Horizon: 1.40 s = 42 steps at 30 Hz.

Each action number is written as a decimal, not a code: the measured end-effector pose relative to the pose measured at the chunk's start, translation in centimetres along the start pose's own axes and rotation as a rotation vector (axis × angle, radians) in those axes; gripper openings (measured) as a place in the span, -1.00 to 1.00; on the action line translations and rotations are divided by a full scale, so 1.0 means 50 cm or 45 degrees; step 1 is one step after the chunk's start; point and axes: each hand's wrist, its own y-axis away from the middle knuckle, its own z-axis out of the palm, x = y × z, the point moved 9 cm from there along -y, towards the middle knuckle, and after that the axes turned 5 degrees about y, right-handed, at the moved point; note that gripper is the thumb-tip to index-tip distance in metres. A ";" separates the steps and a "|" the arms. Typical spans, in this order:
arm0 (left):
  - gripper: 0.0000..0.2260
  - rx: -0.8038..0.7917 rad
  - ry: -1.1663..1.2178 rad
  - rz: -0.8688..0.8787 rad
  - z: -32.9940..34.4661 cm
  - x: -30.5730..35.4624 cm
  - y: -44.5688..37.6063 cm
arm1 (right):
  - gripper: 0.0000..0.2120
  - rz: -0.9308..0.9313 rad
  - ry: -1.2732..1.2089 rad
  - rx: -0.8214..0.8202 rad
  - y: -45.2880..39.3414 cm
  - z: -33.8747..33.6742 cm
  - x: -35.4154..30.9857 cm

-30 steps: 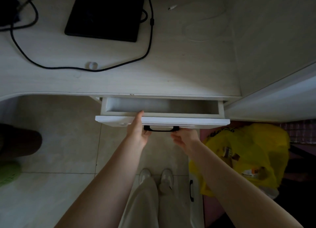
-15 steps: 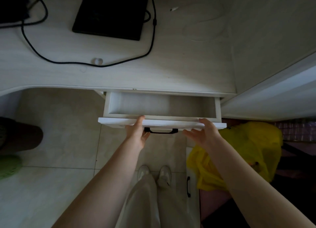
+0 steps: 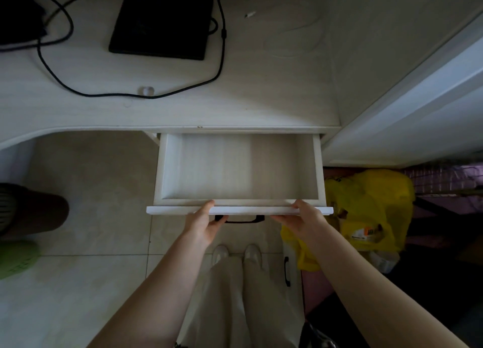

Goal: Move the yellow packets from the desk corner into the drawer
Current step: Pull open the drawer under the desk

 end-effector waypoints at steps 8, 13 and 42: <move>-0.50 0.091 -0.035 -0.050 -0.078 -0.040 0.010 | -0.72 0.048 0.086 0.099 0.014 -0.065 0.051; -0.53 0.100 -0.051 -0.072 -0.110 -0.061 0.028 | -0.91 0.083 0.165 0.105 0.025 -0.094 0.078; -0.94 -0.029 -0.766 0.178 -0.158 0.087 0.206 | -0.76 -0.190 1.309 -0.276 0.183 0.067 0.091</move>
